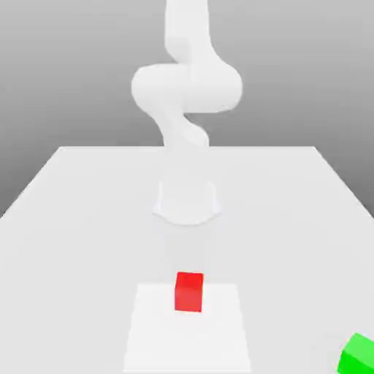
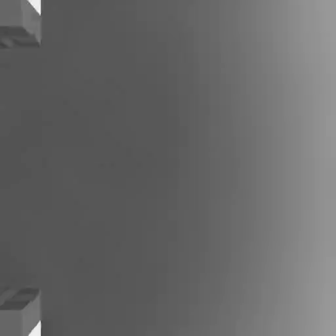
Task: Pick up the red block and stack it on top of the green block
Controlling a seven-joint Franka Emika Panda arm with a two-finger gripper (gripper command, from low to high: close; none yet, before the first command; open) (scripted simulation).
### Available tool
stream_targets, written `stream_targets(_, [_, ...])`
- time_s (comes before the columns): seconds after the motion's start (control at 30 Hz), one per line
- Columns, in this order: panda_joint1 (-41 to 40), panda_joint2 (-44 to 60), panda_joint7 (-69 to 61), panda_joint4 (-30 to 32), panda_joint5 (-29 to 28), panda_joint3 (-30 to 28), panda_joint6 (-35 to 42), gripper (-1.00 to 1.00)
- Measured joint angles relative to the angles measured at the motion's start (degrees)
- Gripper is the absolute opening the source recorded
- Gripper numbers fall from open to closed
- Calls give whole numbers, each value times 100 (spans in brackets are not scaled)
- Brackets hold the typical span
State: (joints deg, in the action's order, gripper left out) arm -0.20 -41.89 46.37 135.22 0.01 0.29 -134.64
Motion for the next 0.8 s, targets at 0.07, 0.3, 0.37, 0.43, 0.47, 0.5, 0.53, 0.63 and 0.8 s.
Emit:
stream_targets(0.07, [-16,388,49,325,2,25,-278,0])
stream_targets(0.3, [-62,1722,221,1428,6,98,-1224,0])
stream_targets(0.37, [-52,2119,279,1751,-3,94,-1501,0])
stream_targets(0.43, [-63,2540,331,2088,1,111,-1795,0])
stream_targets(0.47, [-67,2763,357,2262,5,118,-1950,0])
stream_targets(0.5, [-68,2997,384,2441,9,124,-2112,0])
stream_targets(0.53, [-69,3246,410,2626,16,130,-2283,0])
stream_targets(0.63, [-71,4074,474,2888,3,132,-2904,0])
stream_targets(0.8, [-18,5148,559,2793,-104,53,-3812,0])
